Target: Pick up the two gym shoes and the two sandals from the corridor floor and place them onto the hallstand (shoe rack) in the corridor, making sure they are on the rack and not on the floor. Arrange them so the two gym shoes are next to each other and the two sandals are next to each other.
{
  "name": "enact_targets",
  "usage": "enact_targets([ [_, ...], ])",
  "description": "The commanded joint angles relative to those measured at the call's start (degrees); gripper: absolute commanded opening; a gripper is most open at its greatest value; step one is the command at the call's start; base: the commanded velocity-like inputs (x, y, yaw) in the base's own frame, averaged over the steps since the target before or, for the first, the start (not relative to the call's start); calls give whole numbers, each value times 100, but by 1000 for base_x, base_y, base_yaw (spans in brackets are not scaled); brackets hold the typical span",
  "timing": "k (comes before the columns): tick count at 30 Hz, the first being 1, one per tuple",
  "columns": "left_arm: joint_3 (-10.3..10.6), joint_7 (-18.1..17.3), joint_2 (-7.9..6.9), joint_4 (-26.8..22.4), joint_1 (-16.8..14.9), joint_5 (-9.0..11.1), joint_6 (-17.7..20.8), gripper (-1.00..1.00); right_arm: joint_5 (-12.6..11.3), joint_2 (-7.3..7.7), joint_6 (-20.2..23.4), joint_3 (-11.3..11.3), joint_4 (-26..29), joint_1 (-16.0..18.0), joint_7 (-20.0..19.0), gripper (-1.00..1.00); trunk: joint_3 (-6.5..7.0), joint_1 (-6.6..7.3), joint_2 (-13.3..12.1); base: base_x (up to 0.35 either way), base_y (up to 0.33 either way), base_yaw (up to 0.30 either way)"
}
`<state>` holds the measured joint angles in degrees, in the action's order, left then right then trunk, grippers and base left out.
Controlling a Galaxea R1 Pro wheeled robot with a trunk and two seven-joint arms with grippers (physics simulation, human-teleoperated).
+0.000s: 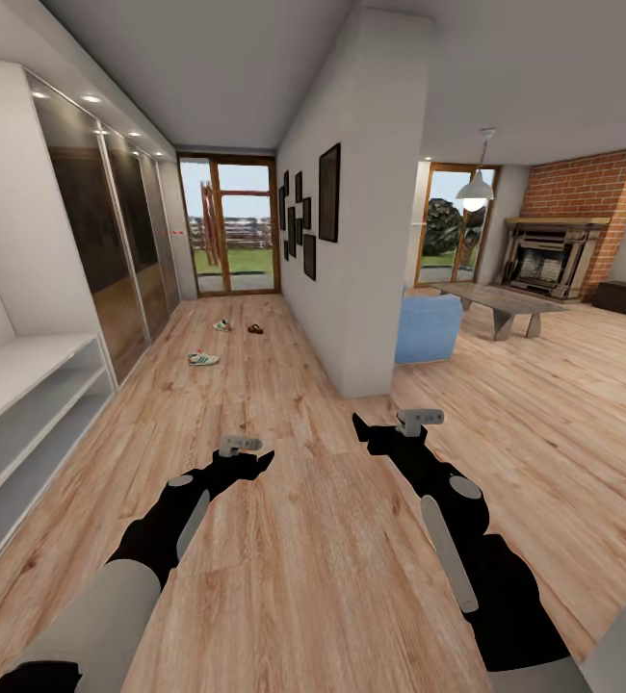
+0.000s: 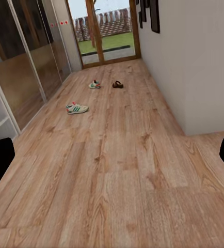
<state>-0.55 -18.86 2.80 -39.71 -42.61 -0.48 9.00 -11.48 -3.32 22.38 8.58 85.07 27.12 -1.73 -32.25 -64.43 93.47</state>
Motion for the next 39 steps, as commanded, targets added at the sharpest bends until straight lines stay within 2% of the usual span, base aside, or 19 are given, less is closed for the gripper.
enact_targets([
  [1,-7,-20,1,-10,-2,-4,37,100,-21,-2,30,-6,7,3,-11,100,-6,0,3,92,0,0],
  [12,-7,-28,1,-14,-2,-4,35,100,-21,-2,30,-6,8,3,-11,100,-6,0,3,155,0,0],
  [24,-7,-30,1,-10,-2,-8,65,100,-21,-2,30,10,9,3,-11,100,-6,0,3,29,-2,0],
  [39,-7,-21,1,-10,-2,-6,59,100,-21,-2,30,12,9,3,-11,100,-6,0,3,105,-70,0],
])
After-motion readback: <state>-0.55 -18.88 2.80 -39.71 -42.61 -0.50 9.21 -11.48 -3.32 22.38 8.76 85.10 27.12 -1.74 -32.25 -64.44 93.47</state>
